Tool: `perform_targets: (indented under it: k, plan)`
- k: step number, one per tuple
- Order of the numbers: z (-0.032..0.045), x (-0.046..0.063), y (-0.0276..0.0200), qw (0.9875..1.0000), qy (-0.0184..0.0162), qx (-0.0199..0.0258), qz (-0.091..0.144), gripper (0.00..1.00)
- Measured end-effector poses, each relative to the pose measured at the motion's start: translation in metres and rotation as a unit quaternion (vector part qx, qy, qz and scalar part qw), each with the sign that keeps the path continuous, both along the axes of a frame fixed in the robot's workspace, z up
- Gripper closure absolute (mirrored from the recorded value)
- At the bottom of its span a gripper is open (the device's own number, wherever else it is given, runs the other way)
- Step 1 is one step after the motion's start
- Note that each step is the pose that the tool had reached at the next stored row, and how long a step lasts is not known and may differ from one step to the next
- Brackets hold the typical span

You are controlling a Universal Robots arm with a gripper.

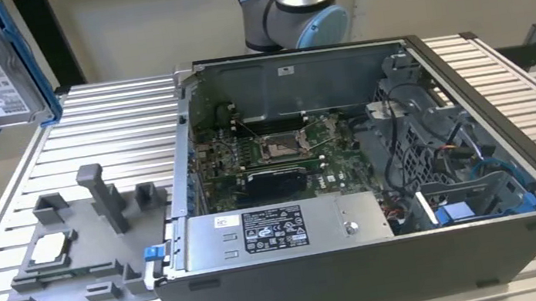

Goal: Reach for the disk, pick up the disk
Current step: 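Pick up the disk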

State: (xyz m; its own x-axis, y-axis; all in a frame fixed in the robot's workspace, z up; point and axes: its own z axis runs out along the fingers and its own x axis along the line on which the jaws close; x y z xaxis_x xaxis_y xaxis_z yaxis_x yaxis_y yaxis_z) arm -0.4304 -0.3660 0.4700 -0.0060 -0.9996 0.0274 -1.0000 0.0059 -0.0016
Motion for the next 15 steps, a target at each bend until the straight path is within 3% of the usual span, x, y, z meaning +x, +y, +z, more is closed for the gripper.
perform_targets:
  k: [5,15]
  plan:
    - [0.0126,0.0,0.0,1.0,0.0,0.0,0.0,1.0]
    - [0.0133,0.0,0.001,1.0,0.0,-0.0005,0.0,1.0]
